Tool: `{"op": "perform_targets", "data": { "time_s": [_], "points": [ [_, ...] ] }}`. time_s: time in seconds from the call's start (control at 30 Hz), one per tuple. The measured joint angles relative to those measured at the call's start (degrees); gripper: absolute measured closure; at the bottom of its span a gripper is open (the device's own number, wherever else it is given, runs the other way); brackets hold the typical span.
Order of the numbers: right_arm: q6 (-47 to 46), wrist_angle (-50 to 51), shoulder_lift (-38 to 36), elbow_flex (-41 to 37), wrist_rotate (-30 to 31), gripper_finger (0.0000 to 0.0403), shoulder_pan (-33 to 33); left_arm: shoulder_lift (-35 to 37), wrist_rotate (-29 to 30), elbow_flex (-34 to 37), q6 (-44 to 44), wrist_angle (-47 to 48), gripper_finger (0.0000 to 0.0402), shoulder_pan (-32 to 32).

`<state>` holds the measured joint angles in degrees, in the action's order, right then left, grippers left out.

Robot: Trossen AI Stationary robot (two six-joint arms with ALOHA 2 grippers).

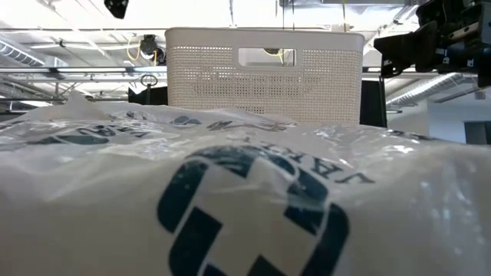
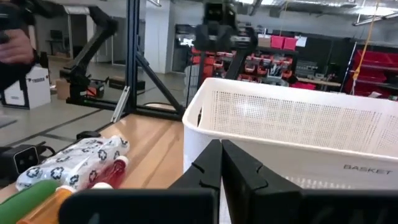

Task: Pick & place medical supplies in basket/bin
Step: Put the white mailer bag into the white bin

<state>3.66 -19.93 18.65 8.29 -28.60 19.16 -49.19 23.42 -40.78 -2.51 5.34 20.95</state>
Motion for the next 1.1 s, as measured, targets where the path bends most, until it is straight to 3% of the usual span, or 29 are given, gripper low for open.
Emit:
{"op": "perform_targets", "data": {
  "time_s": [0.2,0.33,0.43,0.57,0.7,0.9,1.1],
  "points": [
    [0.0,3.5,0.0,0.0,0.0,0.0403,0.0,-16.7,-0.5,-13.8,-15.3,15.7,0.0339,9.1],
    [-1.3,3.5,0.0,0.0,0.0,0.0403,0.0,-27.6,-0.6,-21.1,-19.3,20.7,0.0339,13.9],
    [-1.5,3.7,0.0,0.0,0.0,0.0403,0.0,-34.9,2.8,-26.1,-25.4,24.7,0.0339,15.7],
    [-1.8,3.4,0.0,-1.4,0.0,0.0403,0.0,-43.7,0.6,-31.2,-30.7,26.7,0.0328,16.0],
    [-1.7,1.7,0.0,-3.3,0.3,0.0403,0.0,-50.6,-4.2,-35.1,-32.7,25.9,0.0276,15.1],
    [-1.6,-0.6,0.0,-4.7,0.3,0.0403,0.0,-57.3,-15.5,-39.2,-34.2,25.7,0.0158,11.7],
    [-3.0,-1.2,0.0,-4.8,0.1,0.0403,0.0,-60.2,-17.2,-39.7,-37.2,25.9,0.0072,8.5]
  ]
}}
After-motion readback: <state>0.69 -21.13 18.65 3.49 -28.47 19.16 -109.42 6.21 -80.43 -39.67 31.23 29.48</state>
